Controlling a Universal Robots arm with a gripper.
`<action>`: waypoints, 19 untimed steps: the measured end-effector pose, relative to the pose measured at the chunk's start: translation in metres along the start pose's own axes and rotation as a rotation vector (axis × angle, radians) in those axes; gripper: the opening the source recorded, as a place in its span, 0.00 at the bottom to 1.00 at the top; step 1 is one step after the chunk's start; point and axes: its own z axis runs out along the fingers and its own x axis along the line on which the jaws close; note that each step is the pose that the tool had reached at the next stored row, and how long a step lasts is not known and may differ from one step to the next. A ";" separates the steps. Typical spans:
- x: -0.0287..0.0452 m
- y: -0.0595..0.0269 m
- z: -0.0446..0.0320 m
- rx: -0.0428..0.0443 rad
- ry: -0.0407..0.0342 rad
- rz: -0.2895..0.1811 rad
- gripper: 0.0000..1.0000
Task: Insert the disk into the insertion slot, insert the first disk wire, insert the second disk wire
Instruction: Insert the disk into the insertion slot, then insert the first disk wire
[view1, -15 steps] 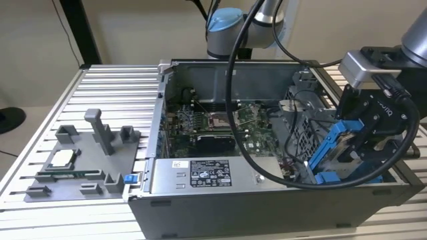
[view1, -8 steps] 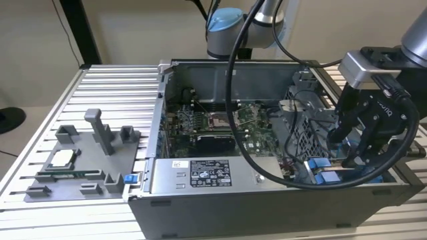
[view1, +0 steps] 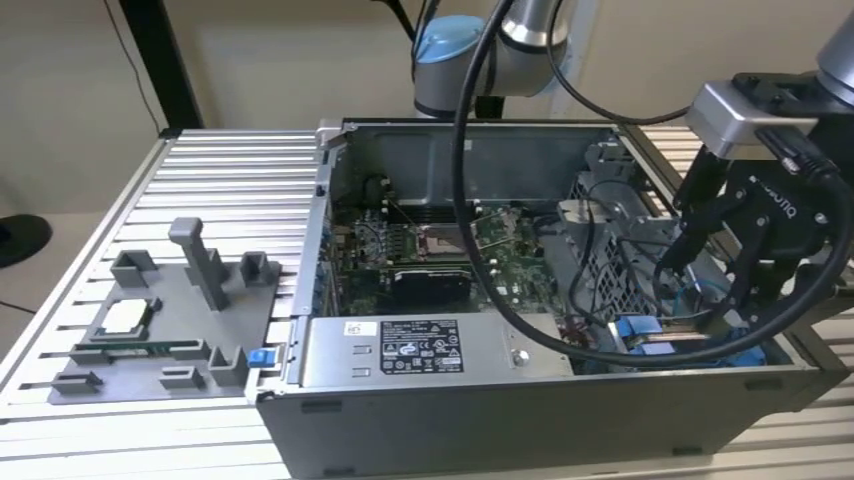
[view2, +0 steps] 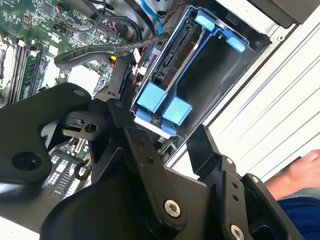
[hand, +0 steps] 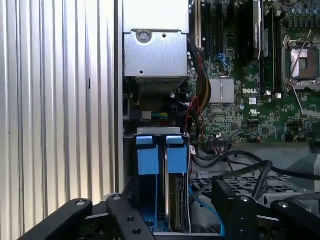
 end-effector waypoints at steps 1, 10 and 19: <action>-0.0002 0.0002 -0.0021 -0.0004 0.0001 0.000 1.00; -0.0010 0.0013 -0.0147 -0.0021 0.0001 0.000 1.00; -0.0041 0.0014 -0.0147 -0.0021 0.0012 0.000 1.00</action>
